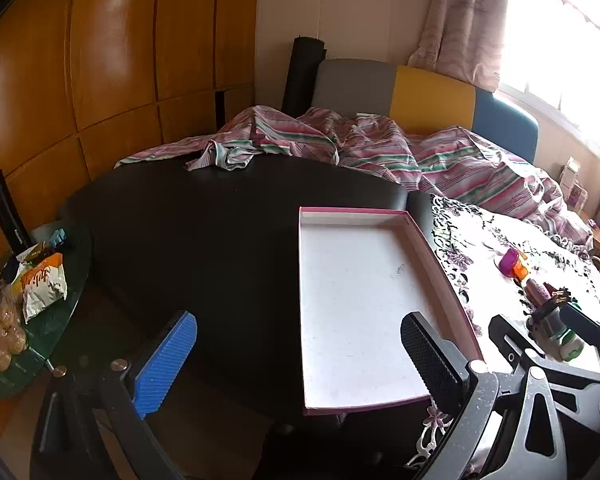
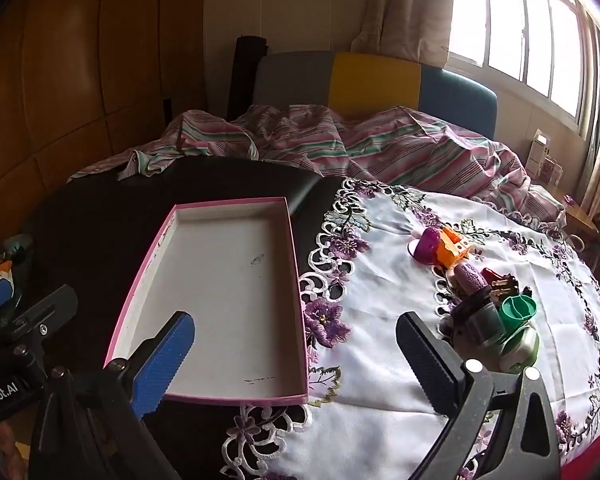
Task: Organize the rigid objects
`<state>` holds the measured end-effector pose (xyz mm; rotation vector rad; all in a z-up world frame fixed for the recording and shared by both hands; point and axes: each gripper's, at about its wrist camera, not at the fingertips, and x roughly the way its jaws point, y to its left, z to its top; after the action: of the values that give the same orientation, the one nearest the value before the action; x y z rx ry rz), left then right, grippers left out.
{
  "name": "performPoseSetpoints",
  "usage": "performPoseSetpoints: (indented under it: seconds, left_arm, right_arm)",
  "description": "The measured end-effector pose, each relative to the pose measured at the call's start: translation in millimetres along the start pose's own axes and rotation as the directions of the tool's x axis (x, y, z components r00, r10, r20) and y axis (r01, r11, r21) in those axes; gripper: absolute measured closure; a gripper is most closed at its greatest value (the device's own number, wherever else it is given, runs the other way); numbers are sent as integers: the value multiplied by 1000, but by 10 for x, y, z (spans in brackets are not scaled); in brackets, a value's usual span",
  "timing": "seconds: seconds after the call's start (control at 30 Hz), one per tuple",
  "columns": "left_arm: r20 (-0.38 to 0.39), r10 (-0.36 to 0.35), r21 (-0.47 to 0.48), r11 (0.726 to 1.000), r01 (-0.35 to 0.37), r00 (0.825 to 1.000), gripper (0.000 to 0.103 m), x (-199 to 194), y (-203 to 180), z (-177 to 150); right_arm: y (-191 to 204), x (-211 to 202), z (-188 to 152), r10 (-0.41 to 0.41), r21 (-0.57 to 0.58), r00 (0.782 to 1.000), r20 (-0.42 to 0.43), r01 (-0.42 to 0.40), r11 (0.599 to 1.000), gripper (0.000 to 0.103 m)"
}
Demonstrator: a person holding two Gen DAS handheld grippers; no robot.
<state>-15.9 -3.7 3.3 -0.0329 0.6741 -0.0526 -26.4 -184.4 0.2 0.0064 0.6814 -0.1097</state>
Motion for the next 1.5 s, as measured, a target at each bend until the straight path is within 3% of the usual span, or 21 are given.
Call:
performPoseSetpoints:
  seconds: [0.27, 0.63, 0.93, 1.13, 1.27, 1.4, 1.5]
  left_arm:
    - [16, 23, 9, 1000, -23, 1000, 0, -21, -1, 16]
    - [-25, 31, -16, 999, -32, 999, 0, 115, 22, 11]
    - [-37, 43, 31, 999, -42, 998, 0, 238, -64, -4]
    - [-57, 23, 61, 998, -20, 998, 0, 322, -185, 15]
    - [-81, -31, 84, 996, 37, 996, 0, 375, -323, 48]
    - [-135, -98, 103, 988, 113, 986, 0, 481, -500, 105]
    - [-161, -151, 113, 979, 170, 975, 0, 545, -674, 182]
  right_arm:
    - [-2, 47, 1, 6, -2, 1000, 2, -6, 1000, 0]
    - [-19, 186, -31, 27, -10, 1000, -12, -27, 1000, 0]
    - [-119, 274, 41, 31, -12, 999, -10, -31, 999, 0]
    - [-360, 352, 118, 8, 12, 1000, -18, -8, 1000, 0]
    - [-631, 367, 207, 4, 40, 1000, -12, -4, 999, 0]
    - [-1119, 374, 357, -5, 110, 1000, 1, 5, 994, 0]
    - [-1632, 380, 450, -87, 170, 996, 19, 83, 982, 0]
